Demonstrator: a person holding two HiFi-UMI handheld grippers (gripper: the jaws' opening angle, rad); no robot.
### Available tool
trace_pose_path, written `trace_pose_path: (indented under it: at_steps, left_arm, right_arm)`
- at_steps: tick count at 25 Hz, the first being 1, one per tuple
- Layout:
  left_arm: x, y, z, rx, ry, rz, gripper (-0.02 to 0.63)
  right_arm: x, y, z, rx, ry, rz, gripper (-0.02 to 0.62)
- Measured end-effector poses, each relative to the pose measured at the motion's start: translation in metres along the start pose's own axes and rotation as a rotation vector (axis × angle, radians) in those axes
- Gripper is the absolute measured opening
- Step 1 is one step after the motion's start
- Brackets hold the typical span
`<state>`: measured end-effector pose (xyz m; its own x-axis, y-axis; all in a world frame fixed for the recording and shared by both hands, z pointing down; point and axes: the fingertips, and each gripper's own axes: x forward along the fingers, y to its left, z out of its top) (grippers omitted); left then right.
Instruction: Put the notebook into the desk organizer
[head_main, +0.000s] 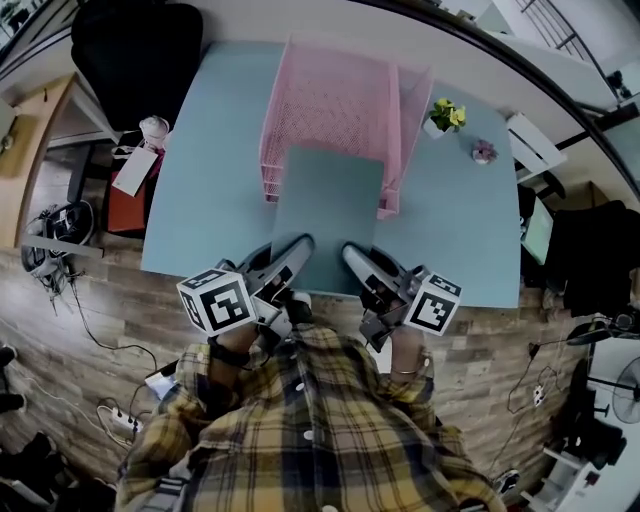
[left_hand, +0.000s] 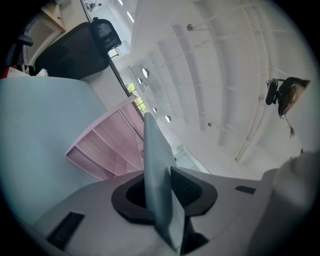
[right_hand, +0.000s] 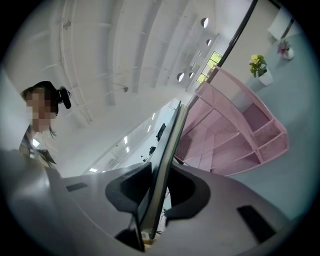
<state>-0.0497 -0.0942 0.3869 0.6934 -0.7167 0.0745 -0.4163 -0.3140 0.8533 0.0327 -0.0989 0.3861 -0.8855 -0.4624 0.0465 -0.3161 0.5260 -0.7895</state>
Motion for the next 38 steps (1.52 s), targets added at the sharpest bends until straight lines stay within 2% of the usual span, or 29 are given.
trace_pose_path:
  at_steps: [12, 17, 24, 29, 34, 38]
  left_arm:
    - [0.020, 0.007, 0.012, -0.013, 0.016, -0.010, 0.098]
    - [0.029, 0.015, 0.020, -0.047, -0.002, 0.002, 0.097]
    - [0.041, 0.027, 0.034, -0.090, -0.030, 0.018, 0.094]
    - [0.046, 0.034, 0.041, -0.105, -0.045, 0.039, 0.091]
    - [0.054, 0.038, 0.048, -0.131, -0.071, 0.041, 0.083]
    - [0.057, 0.039, 0.055, -0.142, -0.102, 0.035, 0.078]
  right_arm:
    - [0.007, -0.011, 0.018, 0.005, -0.008, -0.033, 0.098]
    - [0.015, -0.023, 0.024, 0.041, 0.001, -0.068, 0.098]
    - [0.033, -0.029, 0.039, 0.082, -0.015, -0.036, 0.098]
    - [0.038, -0.044, 0.041, 0.108, -0.016, -0.085, 0.098]
    - [0.044, -0.049, 0.048, 0.134, -0.051, -0.066, 0.103]
    - [0.045, -0.055, 0.055, 0.140, -0.092, -0.083, 0.108]
